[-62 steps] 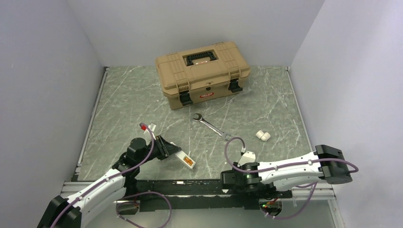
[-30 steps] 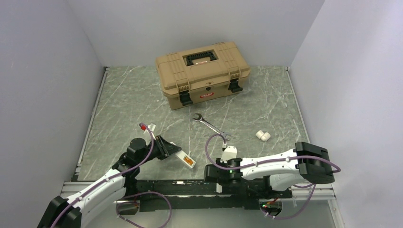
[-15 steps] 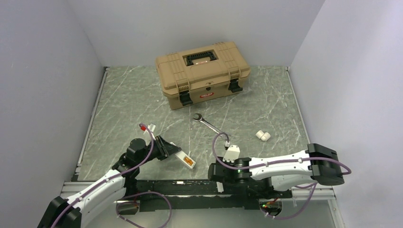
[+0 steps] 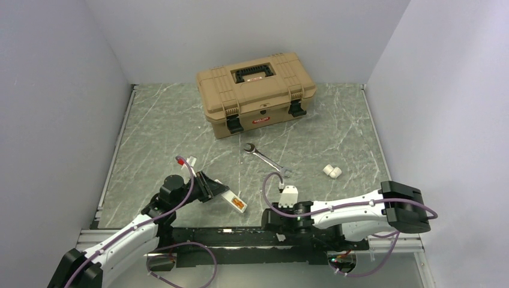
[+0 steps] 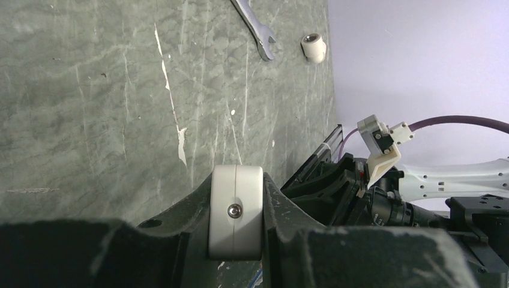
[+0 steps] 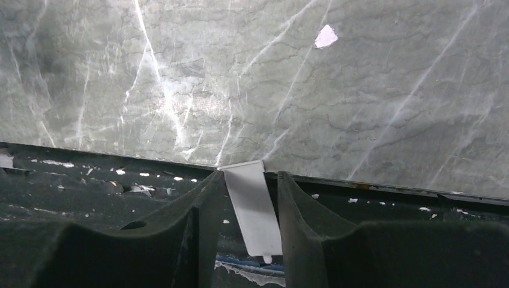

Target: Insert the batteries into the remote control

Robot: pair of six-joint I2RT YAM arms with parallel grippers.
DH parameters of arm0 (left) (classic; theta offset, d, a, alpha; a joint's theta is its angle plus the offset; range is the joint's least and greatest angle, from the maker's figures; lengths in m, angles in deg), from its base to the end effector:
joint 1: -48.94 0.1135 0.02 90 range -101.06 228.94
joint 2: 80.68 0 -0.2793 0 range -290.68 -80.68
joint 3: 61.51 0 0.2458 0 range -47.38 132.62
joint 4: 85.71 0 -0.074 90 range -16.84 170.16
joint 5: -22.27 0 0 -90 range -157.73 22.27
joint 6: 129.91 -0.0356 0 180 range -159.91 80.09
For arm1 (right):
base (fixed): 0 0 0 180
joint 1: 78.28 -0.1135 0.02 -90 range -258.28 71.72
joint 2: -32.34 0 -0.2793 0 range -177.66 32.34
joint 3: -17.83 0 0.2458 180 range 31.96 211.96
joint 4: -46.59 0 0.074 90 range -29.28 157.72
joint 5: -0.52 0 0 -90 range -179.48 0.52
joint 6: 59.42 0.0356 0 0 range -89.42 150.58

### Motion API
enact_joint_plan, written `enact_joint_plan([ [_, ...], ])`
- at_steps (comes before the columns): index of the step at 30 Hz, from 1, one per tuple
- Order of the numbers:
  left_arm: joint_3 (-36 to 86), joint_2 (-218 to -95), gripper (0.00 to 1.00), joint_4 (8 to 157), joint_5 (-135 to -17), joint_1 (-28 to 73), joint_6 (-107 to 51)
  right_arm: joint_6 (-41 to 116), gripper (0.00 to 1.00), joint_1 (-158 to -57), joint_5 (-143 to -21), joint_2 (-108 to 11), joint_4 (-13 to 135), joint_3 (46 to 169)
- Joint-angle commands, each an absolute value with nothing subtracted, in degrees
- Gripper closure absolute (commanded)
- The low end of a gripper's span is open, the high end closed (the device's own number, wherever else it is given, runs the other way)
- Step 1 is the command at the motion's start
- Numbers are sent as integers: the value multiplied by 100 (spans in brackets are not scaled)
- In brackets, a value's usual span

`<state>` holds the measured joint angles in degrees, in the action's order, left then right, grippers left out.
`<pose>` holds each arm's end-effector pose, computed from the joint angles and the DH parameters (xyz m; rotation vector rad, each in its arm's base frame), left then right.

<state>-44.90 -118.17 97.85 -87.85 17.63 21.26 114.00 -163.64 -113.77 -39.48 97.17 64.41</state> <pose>0.1052 -0.0783 0.1639 -0.2767 2.1030 -1.3756 0.0293 0.1795 0.1708 0.0264 2.6846 0.2757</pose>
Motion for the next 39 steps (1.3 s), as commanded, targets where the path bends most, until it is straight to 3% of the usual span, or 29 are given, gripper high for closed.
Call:
enact_joint_plan([
  [1, -4429, -11723, 99, 9974, -8883, 1783, 2168, 11191, 61, -16429, -11139, -4396, 9447, 6525],
  [8, -4465, -11699, 99, 9960, -8865, 1787, 2164, 11213, 72, -16519, -11193, -4751, 9751, 6793],
  [18, -4501, -11795, 99, 10109, -8892, 1782, 2196, 11181, 89, -16540, -11667, -4312, 10406, 7233],
  [28, -4529, -11488, 99, 9826, -8815, 1782, 2173, 10491, 93, -16542, -12220, -5042, 12021, 8623],
  [39, -4396, -10407, 99, 8261, -8369, 1817, 1977, 10506, 96, -16543, -12310, -7056, 13681, 9771],
])
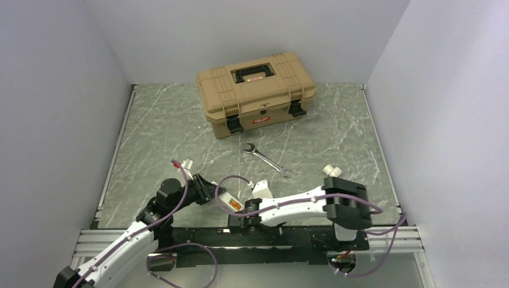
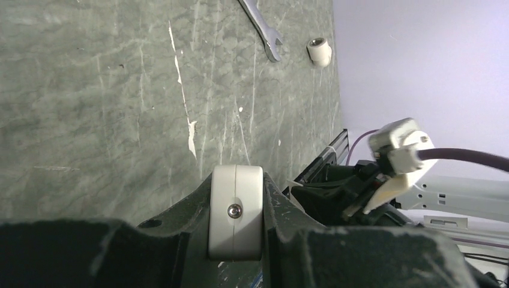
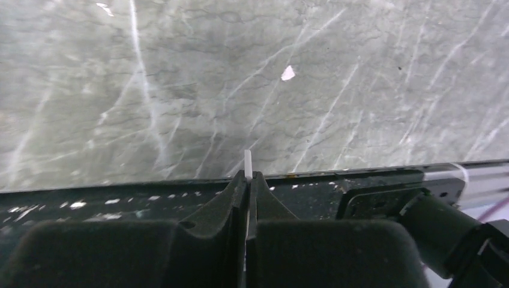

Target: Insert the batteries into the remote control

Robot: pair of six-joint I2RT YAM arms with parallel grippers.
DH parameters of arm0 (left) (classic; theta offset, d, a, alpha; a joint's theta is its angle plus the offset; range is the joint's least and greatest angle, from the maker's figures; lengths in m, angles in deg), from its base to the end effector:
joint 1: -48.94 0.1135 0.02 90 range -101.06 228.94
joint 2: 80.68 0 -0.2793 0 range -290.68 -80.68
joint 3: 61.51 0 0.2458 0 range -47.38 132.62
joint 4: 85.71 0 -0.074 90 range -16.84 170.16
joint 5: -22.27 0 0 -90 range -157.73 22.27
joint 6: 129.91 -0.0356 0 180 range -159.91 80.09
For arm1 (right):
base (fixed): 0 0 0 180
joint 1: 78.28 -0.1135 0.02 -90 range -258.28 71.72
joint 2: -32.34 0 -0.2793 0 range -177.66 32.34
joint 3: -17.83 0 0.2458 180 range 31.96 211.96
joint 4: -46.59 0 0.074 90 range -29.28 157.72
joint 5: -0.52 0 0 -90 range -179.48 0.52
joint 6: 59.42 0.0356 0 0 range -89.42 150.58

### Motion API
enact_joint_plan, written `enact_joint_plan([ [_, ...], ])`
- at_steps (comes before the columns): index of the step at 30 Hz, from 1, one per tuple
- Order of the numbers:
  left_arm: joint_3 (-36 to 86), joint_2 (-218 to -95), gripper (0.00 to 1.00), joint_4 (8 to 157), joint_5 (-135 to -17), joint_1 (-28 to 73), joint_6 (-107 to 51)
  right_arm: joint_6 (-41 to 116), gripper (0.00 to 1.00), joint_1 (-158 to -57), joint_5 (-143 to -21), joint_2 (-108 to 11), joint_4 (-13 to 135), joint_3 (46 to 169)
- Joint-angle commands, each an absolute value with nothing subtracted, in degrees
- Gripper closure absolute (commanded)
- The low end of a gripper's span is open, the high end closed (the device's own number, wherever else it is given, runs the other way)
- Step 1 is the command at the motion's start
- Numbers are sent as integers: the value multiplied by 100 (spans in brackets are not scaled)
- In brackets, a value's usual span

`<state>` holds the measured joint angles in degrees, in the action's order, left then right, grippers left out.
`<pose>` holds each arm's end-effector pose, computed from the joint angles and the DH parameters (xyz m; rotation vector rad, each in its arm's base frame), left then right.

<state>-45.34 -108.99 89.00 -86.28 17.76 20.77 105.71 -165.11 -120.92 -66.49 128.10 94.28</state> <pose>0.0944 -0.0704 0.1620 -0.2909 2.0932 -1.3452 0.0332 0.2637 0.1946 -0.3544 2.5825 -0.4284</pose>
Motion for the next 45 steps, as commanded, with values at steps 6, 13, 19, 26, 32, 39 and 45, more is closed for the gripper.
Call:
enact_joint_plan([
  [6, -4357, -9809, 98, 7532, -8167, 1828, 1966, 10083, 77, -16541, -12277, -7348, 13087, 9939],
  [13, -4343, -9893, 99, 7554, -8213, 1828, 1951, 9719, 58, -16546, -11970, -7158, 12136, 9903],
  [19, -4340, -10106, 99, 7736, -8283, 1834, 1942, 9699, 54, -16489, -11780, -6071, 10979, 9228],
  [26, -4309, -10144, 99, 7773, -8275, 1835, 1902, 10269, 56, -16164, -11607, -4817, 11301, 8096],
  [32, -4332, -10234, 99, 7876, -8346, 1846, 1888, 10896, 65, -16150, -11082, -3597, 10849, 7117],
  [39, -4318, -10337, 99, 7968, -8406, 1847, 1898, 11021, 45, -16150, -10951, -3377, 10060, 6830],
  [45, -4360, -10258, 99, 7972, -8399, 1844, 1931, 10900, 51, -16144, -10972, -4122, 10112, 7203],
])
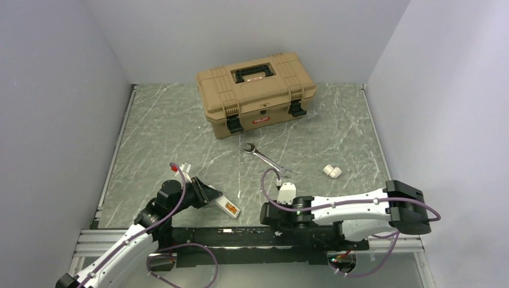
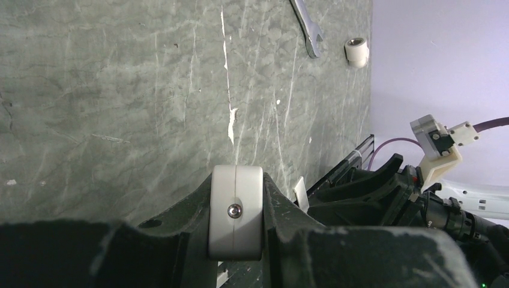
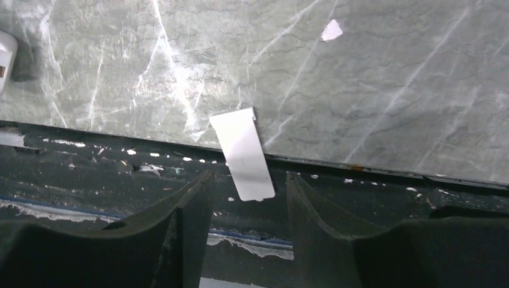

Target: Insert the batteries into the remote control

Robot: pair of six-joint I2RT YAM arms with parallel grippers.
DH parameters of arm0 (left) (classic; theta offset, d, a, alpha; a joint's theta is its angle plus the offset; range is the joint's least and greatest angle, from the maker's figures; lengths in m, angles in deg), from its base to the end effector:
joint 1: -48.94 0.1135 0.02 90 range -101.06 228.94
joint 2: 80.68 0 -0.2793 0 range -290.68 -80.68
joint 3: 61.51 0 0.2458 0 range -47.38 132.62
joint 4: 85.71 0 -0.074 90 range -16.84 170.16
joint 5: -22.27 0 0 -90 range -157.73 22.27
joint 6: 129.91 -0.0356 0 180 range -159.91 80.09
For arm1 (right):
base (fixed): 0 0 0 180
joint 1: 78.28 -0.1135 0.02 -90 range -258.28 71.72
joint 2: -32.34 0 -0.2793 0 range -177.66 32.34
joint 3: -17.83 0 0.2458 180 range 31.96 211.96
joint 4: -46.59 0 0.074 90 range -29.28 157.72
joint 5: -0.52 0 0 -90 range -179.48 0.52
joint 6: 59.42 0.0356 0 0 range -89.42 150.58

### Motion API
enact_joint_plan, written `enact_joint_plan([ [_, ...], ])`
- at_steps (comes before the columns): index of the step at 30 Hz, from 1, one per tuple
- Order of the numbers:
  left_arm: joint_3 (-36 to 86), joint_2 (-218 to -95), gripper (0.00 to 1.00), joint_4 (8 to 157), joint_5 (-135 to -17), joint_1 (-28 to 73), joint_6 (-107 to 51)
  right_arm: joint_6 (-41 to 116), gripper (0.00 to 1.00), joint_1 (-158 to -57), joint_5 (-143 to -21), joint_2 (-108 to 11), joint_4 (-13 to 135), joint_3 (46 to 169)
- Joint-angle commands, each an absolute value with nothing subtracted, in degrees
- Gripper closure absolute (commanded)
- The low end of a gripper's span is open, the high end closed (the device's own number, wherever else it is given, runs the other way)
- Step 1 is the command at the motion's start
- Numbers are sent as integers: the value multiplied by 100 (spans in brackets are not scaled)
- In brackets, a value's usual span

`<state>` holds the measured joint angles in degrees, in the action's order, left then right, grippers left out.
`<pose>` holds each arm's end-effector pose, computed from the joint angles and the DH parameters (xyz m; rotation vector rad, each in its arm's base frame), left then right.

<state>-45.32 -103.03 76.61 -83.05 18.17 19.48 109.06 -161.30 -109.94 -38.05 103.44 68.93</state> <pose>0.0855 -0.0619 0.1495 -0.3572 2.1806 -1.2243 0.0347 0.1811 0.1912 -0.0485 2.7412 0.2493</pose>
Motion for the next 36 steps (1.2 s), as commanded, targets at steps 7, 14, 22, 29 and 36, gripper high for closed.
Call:
enact_joint_plan([
  [7, -4421, -10186, 99, 7972, -8408, 1846, 1952, 10590, 54, -16046, -10890, -4350, 9862, 7009],
  [14, -4447, -10273, 99, 8131, -8461, 1847, 1983, 9919, 62, -15985, -10848, -4751, 9817, 7247],
  [22, -4466, -10253, 99, 8125, -8479, 1853, 1988, 9471, 77, -16026, -10982, -5388, 10215, 7634],
  [29, -4442, -10260, 98, 8088, -8463, 1853, 1977, 9367, 79, -16025, -11575, -5151, 10557, 7977],
  [36, -4433, -10289, 99, 8118, -8470, 1856, 1990, 9073, 81, -15934, -11867, -5199, 9952, 8125],
])
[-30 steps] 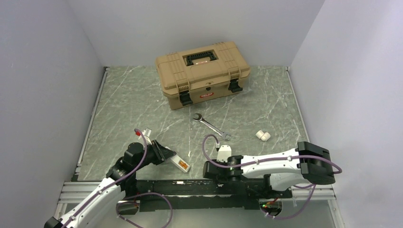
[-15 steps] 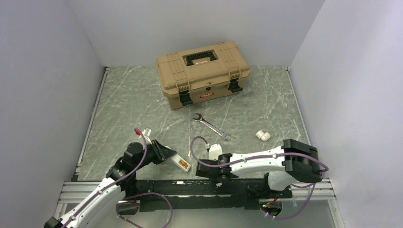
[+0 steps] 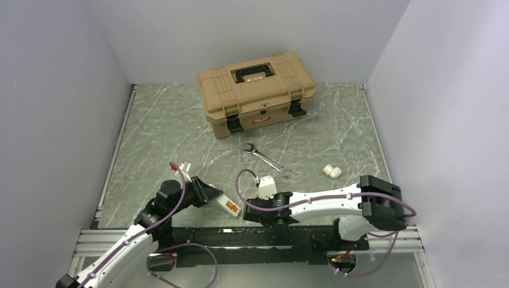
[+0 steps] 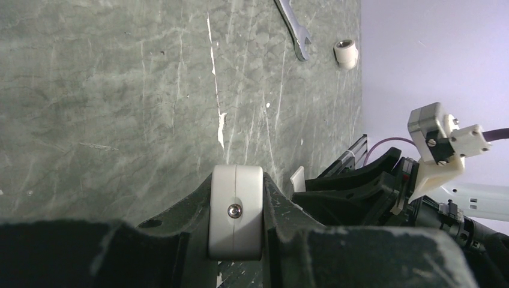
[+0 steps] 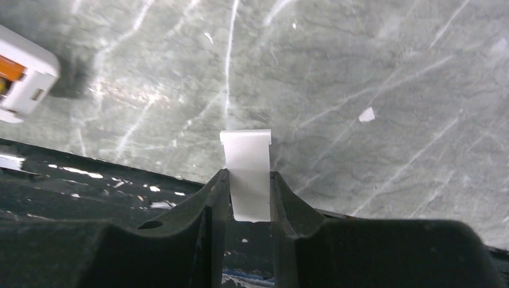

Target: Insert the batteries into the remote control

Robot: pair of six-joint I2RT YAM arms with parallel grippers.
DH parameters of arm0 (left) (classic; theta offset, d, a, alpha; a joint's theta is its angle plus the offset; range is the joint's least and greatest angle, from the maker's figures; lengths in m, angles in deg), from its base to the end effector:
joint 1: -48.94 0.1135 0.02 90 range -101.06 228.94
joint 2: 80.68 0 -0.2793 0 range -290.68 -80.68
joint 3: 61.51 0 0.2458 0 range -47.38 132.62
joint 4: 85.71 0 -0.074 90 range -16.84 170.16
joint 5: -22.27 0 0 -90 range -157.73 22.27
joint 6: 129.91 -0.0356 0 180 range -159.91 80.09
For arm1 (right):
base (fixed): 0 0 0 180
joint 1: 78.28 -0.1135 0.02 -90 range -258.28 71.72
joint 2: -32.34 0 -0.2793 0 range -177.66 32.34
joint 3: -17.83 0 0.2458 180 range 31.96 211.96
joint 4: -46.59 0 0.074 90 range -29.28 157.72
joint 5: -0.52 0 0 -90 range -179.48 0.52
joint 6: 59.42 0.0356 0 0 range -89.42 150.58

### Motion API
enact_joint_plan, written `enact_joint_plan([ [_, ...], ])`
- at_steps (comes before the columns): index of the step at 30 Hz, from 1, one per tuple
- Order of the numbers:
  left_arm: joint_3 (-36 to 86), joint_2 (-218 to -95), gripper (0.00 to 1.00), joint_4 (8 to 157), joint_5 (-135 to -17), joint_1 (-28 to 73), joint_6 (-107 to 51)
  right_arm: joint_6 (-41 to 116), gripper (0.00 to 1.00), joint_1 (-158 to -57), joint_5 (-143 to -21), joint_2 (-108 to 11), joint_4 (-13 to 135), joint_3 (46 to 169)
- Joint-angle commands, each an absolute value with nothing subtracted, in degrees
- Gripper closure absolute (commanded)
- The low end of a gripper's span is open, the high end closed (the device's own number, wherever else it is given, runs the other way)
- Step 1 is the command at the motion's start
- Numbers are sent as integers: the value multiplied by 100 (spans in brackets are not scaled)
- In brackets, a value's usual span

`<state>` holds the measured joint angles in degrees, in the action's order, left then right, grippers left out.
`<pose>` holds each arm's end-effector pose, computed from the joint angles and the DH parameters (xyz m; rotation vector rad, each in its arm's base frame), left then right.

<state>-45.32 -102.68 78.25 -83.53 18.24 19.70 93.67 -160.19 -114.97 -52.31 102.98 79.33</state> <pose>0.0862 -0.0625 0.1530 -0.3439 2.1486 -1.2510 0.0488 0.2347 0.1906 -0.3811 2.6367 0.0514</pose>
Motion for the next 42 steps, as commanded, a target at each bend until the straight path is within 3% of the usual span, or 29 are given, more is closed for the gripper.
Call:
enact_joint_plan([
  [1, -4428, -10285, 99, 8101, -8469, 1853, 1986, 8953, 81, -15841, -11843, -5297, 9855, 8143],
  [4, -4376, -10278, 99, 8029, -8462, 1853, 1939, 8488, 80, -15692, -11831, -5603, 9536, 8225],
  [10, -4392, -10203, 98, 8025, -8433, 1861, 1939, 8214, 59, -15542, -11747, -5867, 9255, 8206],
  [15, -4387, -10227, 98, 7912, -8446, 1862, 1941, 8309, 53, -15550, -11642, -5933, 9468, 8206],
  [30, -4347, -10442, 99, 8128, -8514, 1870, 1935, 9381, 59, -15905, -11222, -5573, 10529, 7732],
  [42, -4404, -10436, 99, 8188, -8542, 1870, 1985, 10026, 56, -15362, -11189, -5109, 10619, 7066],
])
